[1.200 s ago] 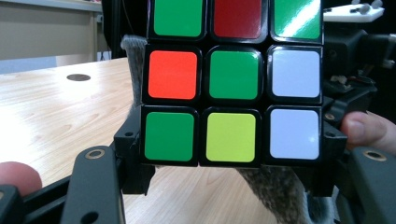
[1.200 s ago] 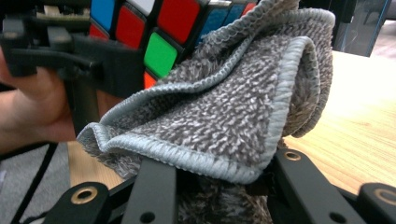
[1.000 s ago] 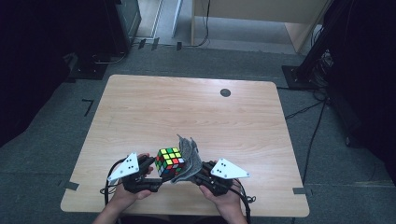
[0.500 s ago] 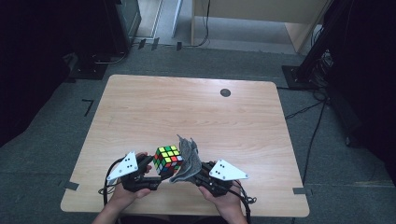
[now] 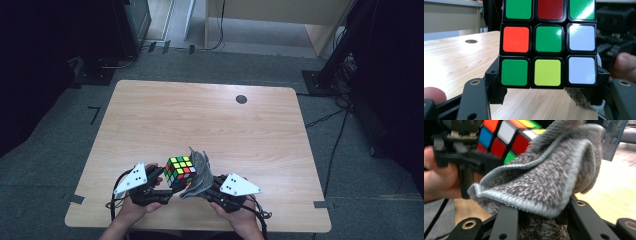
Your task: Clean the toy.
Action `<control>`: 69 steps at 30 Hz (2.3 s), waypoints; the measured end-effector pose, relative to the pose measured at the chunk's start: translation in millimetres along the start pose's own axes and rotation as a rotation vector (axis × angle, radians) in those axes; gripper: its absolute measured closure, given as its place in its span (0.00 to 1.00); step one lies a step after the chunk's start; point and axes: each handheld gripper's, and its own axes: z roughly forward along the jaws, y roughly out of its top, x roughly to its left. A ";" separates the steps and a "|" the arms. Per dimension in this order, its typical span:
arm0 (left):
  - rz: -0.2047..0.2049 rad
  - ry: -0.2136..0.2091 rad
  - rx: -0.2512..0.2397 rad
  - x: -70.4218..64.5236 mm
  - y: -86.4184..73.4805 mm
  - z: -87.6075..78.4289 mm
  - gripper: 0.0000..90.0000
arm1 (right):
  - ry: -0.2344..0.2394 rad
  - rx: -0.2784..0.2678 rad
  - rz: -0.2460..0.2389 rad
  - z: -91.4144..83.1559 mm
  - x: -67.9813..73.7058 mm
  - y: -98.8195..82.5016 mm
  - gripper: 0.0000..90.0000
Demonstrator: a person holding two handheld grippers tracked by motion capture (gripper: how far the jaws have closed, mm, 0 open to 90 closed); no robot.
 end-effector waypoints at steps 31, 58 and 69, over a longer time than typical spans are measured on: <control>-0.004 0.044 -0.005 -3.9 0.2 6.5 0.38 | 0.113 0.018 0.236 30.1 20.4 -17.4 0.80; 0.018 0.159 0.053 10.9 -9.8 7.0 0.38 | -0.600 0.276 0.244 -25.5 -74.0 -40.0 0.39; 0.085 0.207 0.095 8.2 -20.2 17.8 0.38 | -0.351 -0.009 0.349 -29.6 -32.1 17.0 0.34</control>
